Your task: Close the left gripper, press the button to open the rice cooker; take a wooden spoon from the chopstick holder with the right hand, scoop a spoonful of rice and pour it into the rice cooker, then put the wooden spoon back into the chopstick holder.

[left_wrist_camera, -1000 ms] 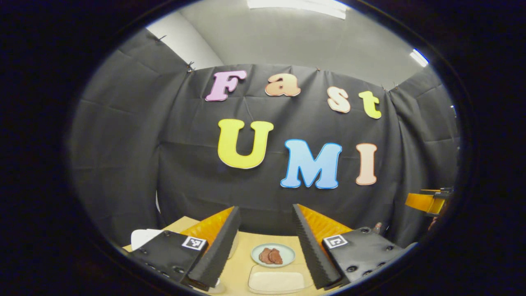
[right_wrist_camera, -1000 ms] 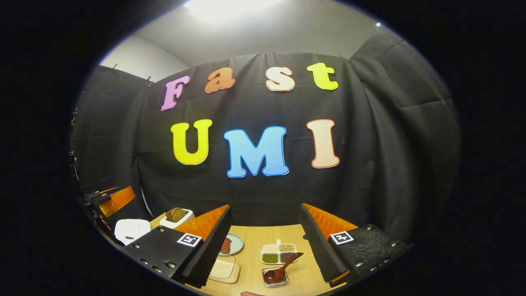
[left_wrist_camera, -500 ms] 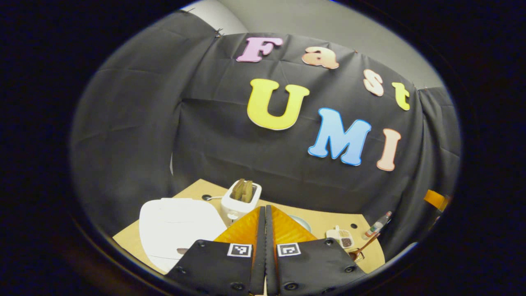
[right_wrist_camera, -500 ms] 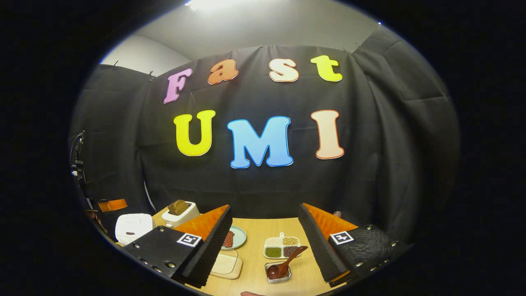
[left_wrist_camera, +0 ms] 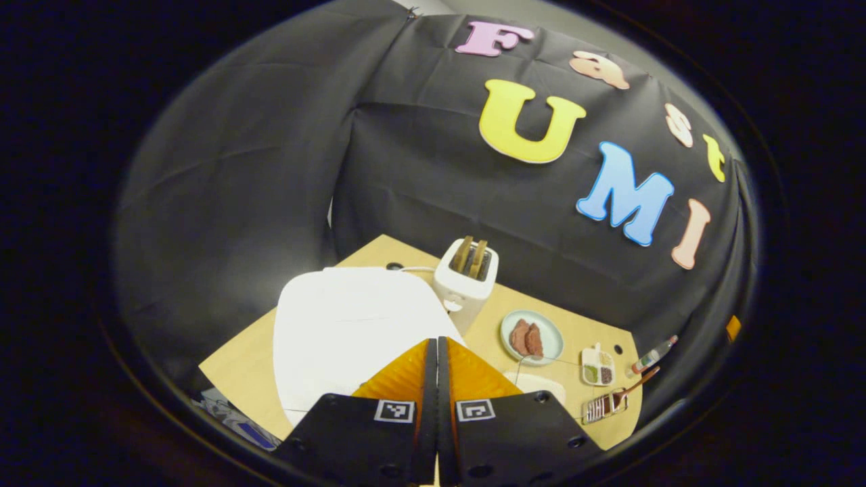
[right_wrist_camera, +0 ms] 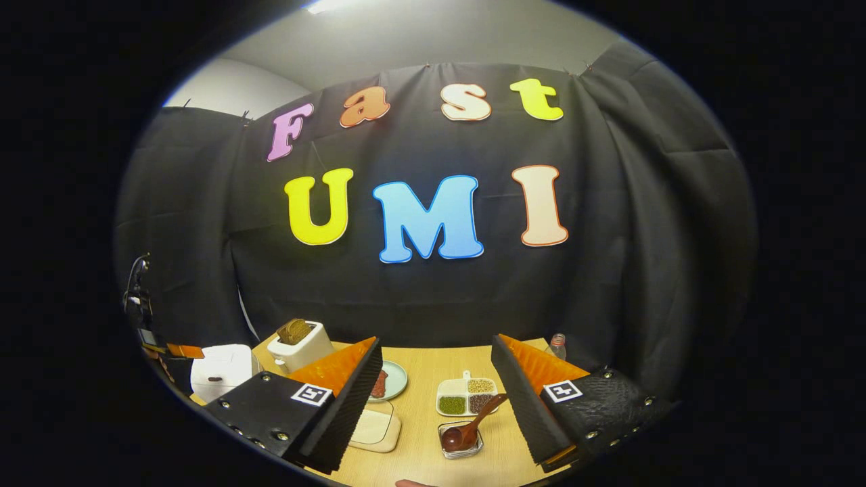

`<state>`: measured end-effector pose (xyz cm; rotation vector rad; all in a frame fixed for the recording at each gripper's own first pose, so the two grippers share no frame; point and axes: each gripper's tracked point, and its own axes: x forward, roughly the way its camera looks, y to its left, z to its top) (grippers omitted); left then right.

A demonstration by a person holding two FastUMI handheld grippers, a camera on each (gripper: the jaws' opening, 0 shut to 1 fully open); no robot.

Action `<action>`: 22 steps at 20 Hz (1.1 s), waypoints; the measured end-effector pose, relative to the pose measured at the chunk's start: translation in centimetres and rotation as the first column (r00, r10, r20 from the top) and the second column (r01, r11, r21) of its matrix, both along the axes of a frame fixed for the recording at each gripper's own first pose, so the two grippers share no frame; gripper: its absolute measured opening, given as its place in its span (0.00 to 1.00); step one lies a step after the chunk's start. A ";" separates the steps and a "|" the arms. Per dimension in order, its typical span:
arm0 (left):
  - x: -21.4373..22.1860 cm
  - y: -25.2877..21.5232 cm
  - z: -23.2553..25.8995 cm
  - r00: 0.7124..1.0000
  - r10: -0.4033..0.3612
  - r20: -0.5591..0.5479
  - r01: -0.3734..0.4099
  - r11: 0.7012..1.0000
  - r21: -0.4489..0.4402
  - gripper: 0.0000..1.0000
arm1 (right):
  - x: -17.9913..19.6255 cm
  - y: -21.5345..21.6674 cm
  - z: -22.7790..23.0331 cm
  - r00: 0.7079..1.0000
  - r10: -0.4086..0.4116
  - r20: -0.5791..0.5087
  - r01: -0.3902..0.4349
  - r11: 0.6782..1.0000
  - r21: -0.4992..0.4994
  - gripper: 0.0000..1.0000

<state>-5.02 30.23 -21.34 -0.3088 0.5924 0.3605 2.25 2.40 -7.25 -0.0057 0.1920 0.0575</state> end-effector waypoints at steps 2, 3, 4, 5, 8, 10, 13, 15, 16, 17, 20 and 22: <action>-0.4 0.6 -1.7 0.999 0.025 -0.034 -0.026 0.999 -0.036 0.11 | -0.2 -0.1 -0.2 1.000 0.001 -0.006 -0.001 1.000 -0.004 0.98; -0.7 0.8 -2.3 0.998 0.034 -0.045 -0.036 0.998 -0.047 0.09 | -0.2 -0.2 -0.2 1.000 -0.001 -0.007 0.001 1.000 -0.007 0.98; -1.0 1.0 -3.1 0.997 0.040 -0.058 -0.043 0.998 -0.054 0.09 | -0.2 -0.2 -0.2 1.000 -0.002 -0.008 0.002 1.000 -0.010 0.98; -1.3 1.3 -3.7 0.996 0.044 -0.072 -0.048 0.997 -0.056 0.09 | -0.2 -0.3 -0.3 1.000 -0.003 -0.011 0.003 1.000 -0.013 0.98; -1.6 1.9 -5.1 0.993 0.047 -0.106 -0.051 0.998 -0.032 0.09 | -0.4 -0.6 -0.4 1.000 -0.008 -0.013 0.008 1.000 -0.020 0.98; -2.0 1.8 -6.4 0.988 0.048 -0.149 -0.055 0.998 -0.041 0.09 | -0.5 -0.6 -0.5 1.000 -0.009 -0.017 0.008 1.000 -0.022 0.98; -1.9 2.0 -5.7 0.989 0.049 -0.139 -0.052 0.999 -0.015 0.11 | -0.5 -0.7 -0.4 1.000 -0.009 -0.015 0.008 1.000 -0.027 0.98; -1.1 2.2 -3.5 0.995 0.061 -0.074 -0.058 0.998 0.034 0.09 | -0.6 -0.6 -0.3 1.000 -0.005 -0.014 0.004 0.999 -0.033 0.98; -0.5 2.4 -1.6 0.997 0.069 -0.022 -0.067 0.995 0.077 0.07 | -0.7 -0.7 -0.3 1.000 -0.006 -0.011 0.005 0.999 -0.037 0.98; 0.0 2.7 0.9 0.996 0.076 0.036 -0.080 0.989 0.123 0.09 | -0.7 -0.8 -0.2 1.000 -0.005 -0.010 0.004 0.999 -0.036 0.98; 1.1 2.6 7.5 0.979 0.073 0.191 -0.111 0.973 0.200 0.09 | -0.7 -0.9 -0.3 1.000 -0.006 -0.007 0.005 0.999 -0.034 0.98; 1.1 1.8 10.7 0.966 0.053 0.252 -0.109 0.971 0.212 0.13 | -0.7 -1.1 0.0 1.000 -0.009 -0.002 0.009 0.999 -0.032 0.98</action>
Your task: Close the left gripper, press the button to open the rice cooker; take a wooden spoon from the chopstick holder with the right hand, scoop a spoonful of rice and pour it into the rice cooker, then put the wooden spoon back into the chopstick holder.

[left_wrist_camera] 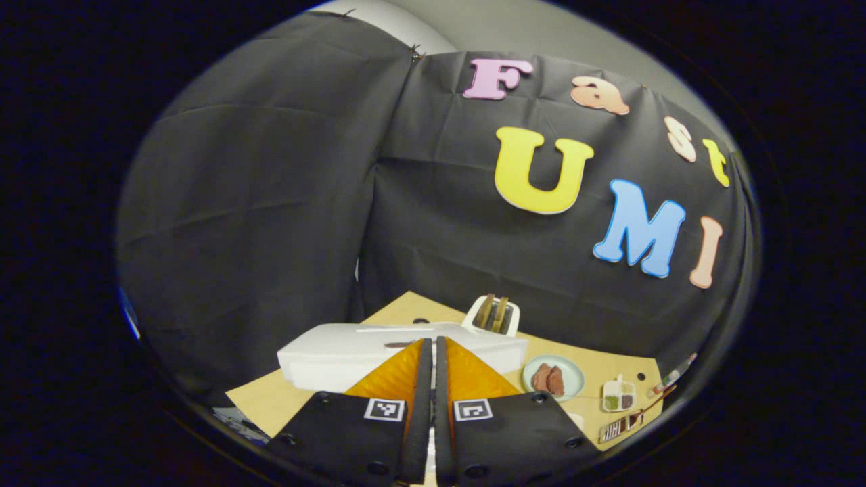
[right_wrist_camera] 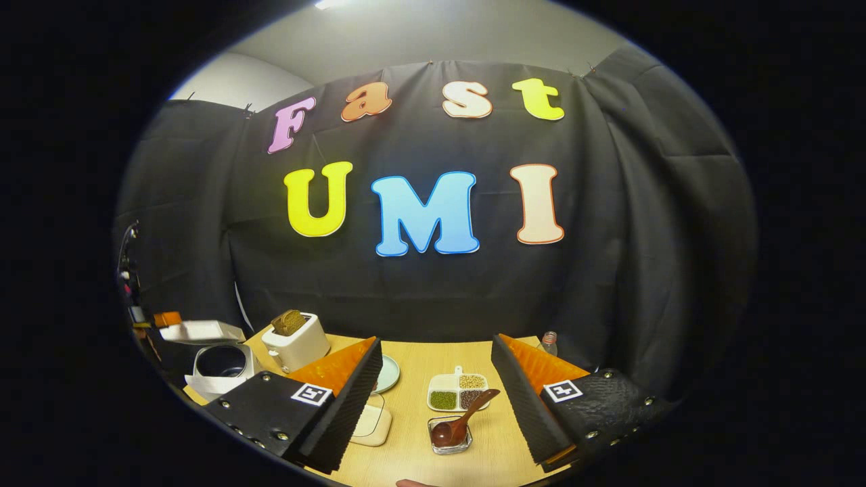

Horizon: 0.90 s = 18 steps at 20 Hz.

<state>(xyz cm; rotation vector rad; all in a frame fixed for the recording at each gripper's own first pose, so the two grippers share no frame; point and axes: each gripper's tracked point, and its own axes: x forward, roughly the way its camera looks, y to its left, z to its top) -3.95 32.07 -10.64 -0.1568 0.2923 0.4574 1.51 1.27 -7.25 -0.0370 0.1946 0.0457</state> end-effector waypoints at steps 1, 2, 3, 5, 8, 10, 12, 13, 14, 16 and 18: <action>0.2 -0.7 1.1 0.999 -0.016 0.028 0.016 1.000 0.011 0.24 | -0.1 -0.2 0.0 1.000 -0.003 0.002 0.003 1.000 0.002 0.98; 0.4 -1.3 2.3 0.998 -0.032 0.049 0.031 0.999 0.028 0.34 | -0.1 -0.3 -0.1 1.000 -0.004 0.002 0.004 1.000 0.005 0.98; 0.3 -1.9 3.3 0.997 -0.043 0.071 0.039 0.998 0.049 0.47 | -0.1 -0.4 0.0 1.000 -0.006 0.002 0.006 1.000 0.007 0.98; -0.2 -3.3 5.5 0.991 -0.063 0.118 0.051 0.994 0.099 0.72 | -0.2 -0.6 -0.1 1.000 -0.011 0.003 0.011 1.000 0.008 0.98; -0.6 -6.9 7.0 0.979 -0.106 0.174 0.088 0.990 0.109 0.84 | -0.3 -1.2 -0.2 1.000 -0.021 0.003 0.021 1.000 0.010 0.98; -0.7 -9.2 7.0 0.972 -0.135 0.190 0.115 0.987 0.115 0.84 | -0.5 -1.7 0.0 1.000 -0.029 0.011 0.028 1.000 0.014 0.98; -1.0 -11.4 6.9 0.967 -0.171 0.191 0.148 0.981 0.128 0.87 | -0.6 -2.4 0.2 0.999 -0.039 0.021 0.038 0.999 0.015 0.98; -1.2 -12.3 6.8 0.965 -0.185 0.187 0.162 0.978 0.134 0.88 | -0.5 -2.8 0.2 0.999 -0.044 0.024 0.044 0.999 0.014 0.98; -1.2 -13.1 6.8 0.962 -0.203 0.185 0.178 0.974 0.141 0.89 | -0.5 -3.1 0.2 0.998 -0.050 0.027 0.050 0.999 0.012 0.98; -1.2 -14.3 7.0 0.957 -0.225 0.183 0.196 0.967 0.162 0.99 | -0.6 -4.1 0.1 0.997 -0.066 0.032 0.065 0.998 0.010 0.98; -1.1 -15.6 7.3 0.951 -0.246 0.188 0.214 0.962 0.172 0.99 | -0.5 -4.9 -0.2 0.996 -0.079 0.037 0.079 0.997 0.011 0.98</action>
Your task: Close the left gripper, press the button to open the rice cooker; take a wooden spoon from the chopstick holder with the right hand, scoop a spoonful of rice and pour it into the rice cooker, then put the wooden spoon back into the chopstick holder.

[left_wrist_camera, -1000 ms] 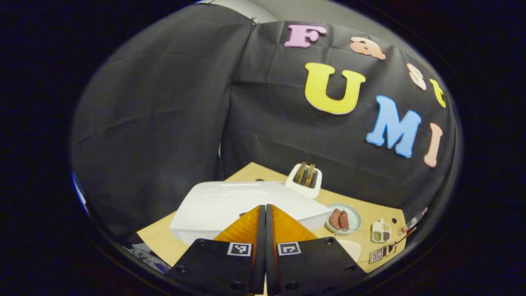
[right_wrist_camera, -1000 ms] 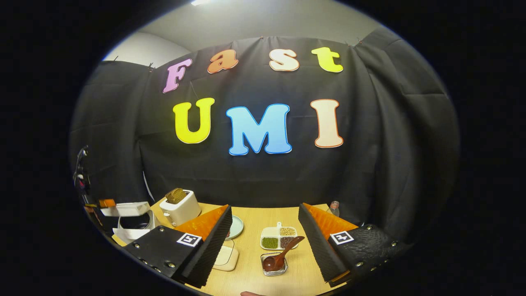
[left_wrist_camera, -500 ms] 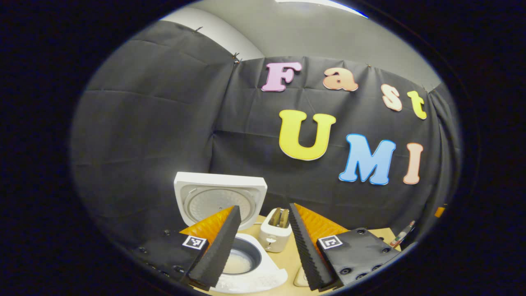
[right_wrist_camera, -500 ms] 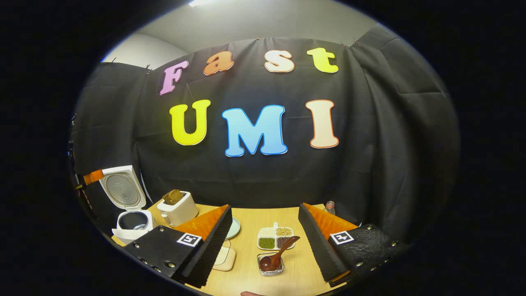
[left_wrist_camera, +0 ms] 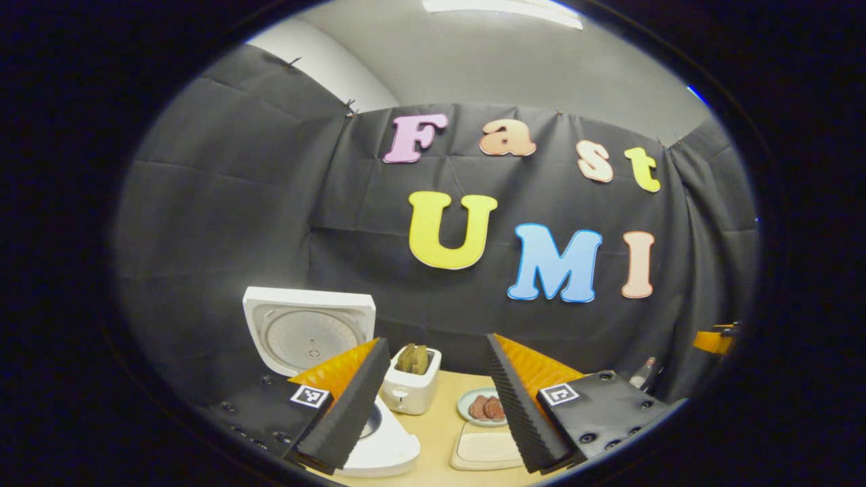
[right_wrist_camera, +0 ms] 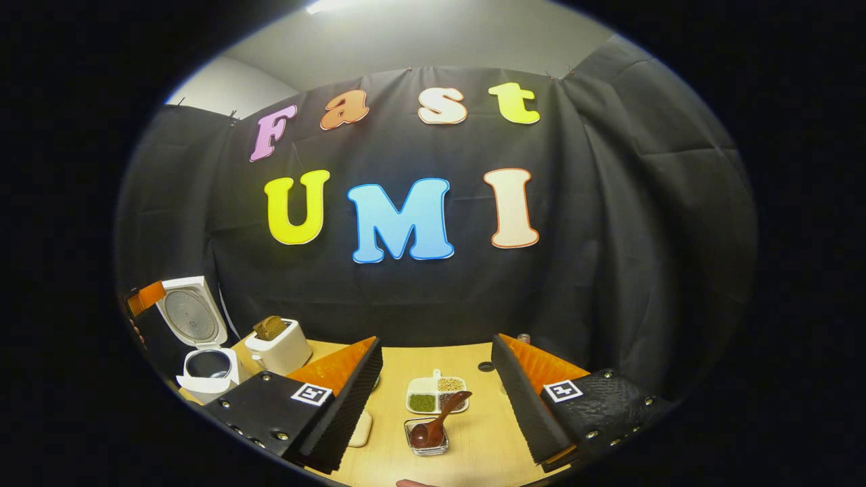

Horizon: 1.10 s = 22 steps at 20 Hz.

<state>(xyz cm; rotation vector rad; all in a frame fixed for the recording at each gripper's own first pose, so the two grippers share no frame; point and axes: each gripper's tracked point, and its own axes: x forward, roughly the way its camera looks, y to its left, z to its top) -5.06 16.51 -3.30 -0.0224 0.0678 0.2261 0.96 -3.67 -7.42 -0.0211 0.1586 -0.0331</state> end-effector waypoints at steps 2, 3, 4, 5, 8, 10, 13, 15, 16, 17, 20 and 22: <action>0.0 -1.0 -0.3 1.000 -0.018 -0.008 0.018 1.000 0.001 0.97 | 0.3 -0.5 -0.4 1.000 0.011 0.007 -0.011 1.000 -0.003 0.98; 0.0 -1.5 -0.5 1.000 -0.026 -0.014 0.026 1.000 0.001 0.96 | 0.4 -0.8 -0.5 1.000 0.019 0.013 -0.019 1.000 -0.007 0.98; 0.0 -2.0 -0.4 0.999 -0.034 -0.015 0.034 0.999 0.003 0.97 | 0.5 -1.2 -0.6 1.000 0.019 0.018 -0.019 1.000 -0.013 0.98; 0.0 -2.4 -0.2 0.999 -0.039 -0.012 0.039 0.999 0.007 0.97 | 0.8 -1.6 -0.9 1.000 0.014 0.021 -0.014 1.000 -0.020 0.98; -0.4 -3.7 0.5 0.998 -0.059 0.004 0.059 0.998 0.023 0.99 | 1.2 -2.3 -2.3 1.000 0.008 0.015 -0.008 1.000 -0.016 0.98; -0.7 -4.8 0.9 0.997 -0.078 0.013 0.077 0.996 0.034 0.98 | 1.6 -2.5 -3.6 1.000 0.009 0.000 -0.009 1.000 -0.008 0.99; -1.0 -7.1 0.8 0.992 -0.125 0.005 0.125 0.992 0.031 0.96 | 2.3 -2.9 -5.4 1.000 0.013 -0.024 -0.013 1.000 -0.006 0.98; -1.2 -8.4 0.5 0.990 -0.139 -0.003 0.139 0.990 0.032 0.97 | 2.8 -3.2 -6.8 0.999 0.014 -0.040 -0.014 1.000 0.003 0.98; -1.2 -8.8 0.2 0.990 -0.144 -0.009 0.144 0.989 0.028 0.97 | 3.1 -3.4 -7.7 0.999 0.012 -0.052 -0.012 1.000 0.005 0.98; -1.2 -9.2 -0.1 0.989 -0.146 -0.017 0.147 0.989 0.027 0.97 | 3.4 -3.5 -8.6 0.998 0.013 -0.068 -0.013 1.000 0.008 0.98; -1.1 -9.8 -1.0 0.988 -0.147 -0.041 0.148 0.989 0.026 0.97 | 4.4 -4.0 -10.4 0.997 0.019 -0.073 -0.017 1.000 0.022 0.98; -1.3 -10.0 -1.9 0.987 -0.144 -0.068 0.146 0.989 0.025 0.97 | 5.3 -4.4 -12.4 0.995 0.020 -0.095 -0.017 1.000 0.026 0.98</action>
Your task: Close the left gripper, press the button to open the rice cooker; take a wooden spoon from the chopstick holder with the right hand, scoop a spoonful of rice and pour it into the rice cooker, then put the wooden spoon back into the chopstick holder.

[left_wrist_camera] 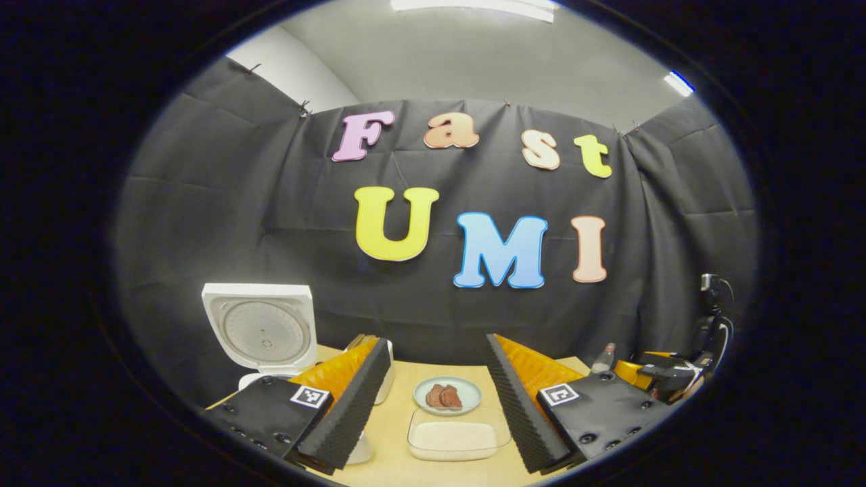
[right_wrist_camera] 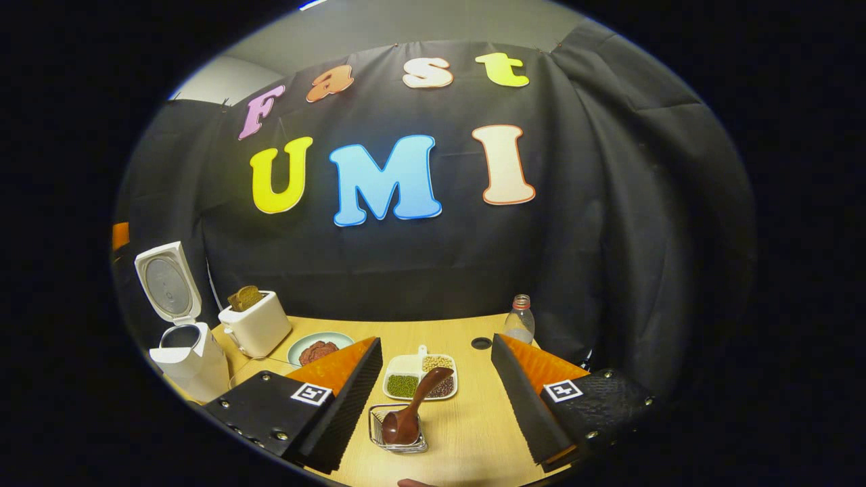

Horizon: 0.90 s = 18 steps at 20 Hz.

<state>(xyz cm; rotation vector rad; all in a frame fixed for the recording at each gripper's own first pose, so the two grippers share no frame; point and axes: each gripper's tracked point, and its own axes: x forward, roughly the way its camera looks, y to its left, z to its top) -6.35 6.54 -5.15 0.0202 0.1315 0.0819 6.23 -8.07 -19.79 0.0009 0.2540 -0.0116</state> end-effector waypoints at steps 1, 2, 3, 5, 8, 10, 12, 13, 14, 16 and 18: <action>-0.1 0.0 -0.3 1.000 0.004 -0.010 -0.003 1.000 0.003 0.96 | 0.5 -0.1 -1.1 1.000 0.001 -0.019 -0.001 1.000 0.005 0.98; -0.1 0.0 -0.6 1.000 0.008 -0.016 -0.008 1.000 0.006 0.96 | 0.8 -0.1 -2.3 0.999 0.005 -0.038 -0.005 1.000 0.009 0.98; -0.1 0.0 -0.7 1.000 0.013 -0.022 -0.013 1.000 0.009 0.98 | 1.3 -0.1 -3.3 0.998 0.008 -0.056 -0.008 1.000 0.012 0.98; 0.1 0.2 -1.2 0.999 0.029 -0.035 -0.029 0.999 0.017 0.97 | 2.0 0.0 -5.3 0.996 0.021 -0.085 -0.020 1.000 0.019 0.98; 0.6 0.4 -1.5 0.997 0.054 -0.046 -0.053 0.998 0.021 0.96 | 3.4 -0.1 -8.4 0.991 0.032 -0.132 -0.029 0.999 0.027 0.99; 0.9 0.7 -2.0 0.996 0.062 -0.061 -0.061 0.998 0.020 0.96 | 4.3 -0.3 -10.3 0.984 0.027 -0.175 -0.018 0.999 0.051 0.99; 0.8 1.2 -2.4 0.994 0.079 -0.075 -0.078 0.997 0.025 0.98 | 5.2 -0.5 -11.8 0.978 0.024 -0.206 -0.006 0.996 0.087 0.98; 0.8 1.5 -2.6 0.993 0.091 -0.079 -0.089 0.996 0.029 0.98 | 5.6 -0.6 -12.4 0.976 0.032 -0.217 -0.010 0.995 0.100 0.98; 0.6 1.7 -2.7 0.991 0.102 -0.081 -0.099 0.995 0.032 0.98 | 5.9 -0.3 -13.0 0.972 0.040 -0.230 -0.016 0.994 0.108 0.98; 0.5 1.8 -2.8 0.990 0.112 -0.085 -0.109 0.993 0.039 0.97 | 6.8 0.4 -13.5 0.970 0.064 -0.235 -0.038 0.993 0.116 0.98; 0.6 2.0 -3.3 0.988 0.121 -0.099 -0.116 0.992 0.058 0.97 | 7.6 1.0 -13.6 0.969 0.088 -0.230 -0.060 0.990 0.126 0.92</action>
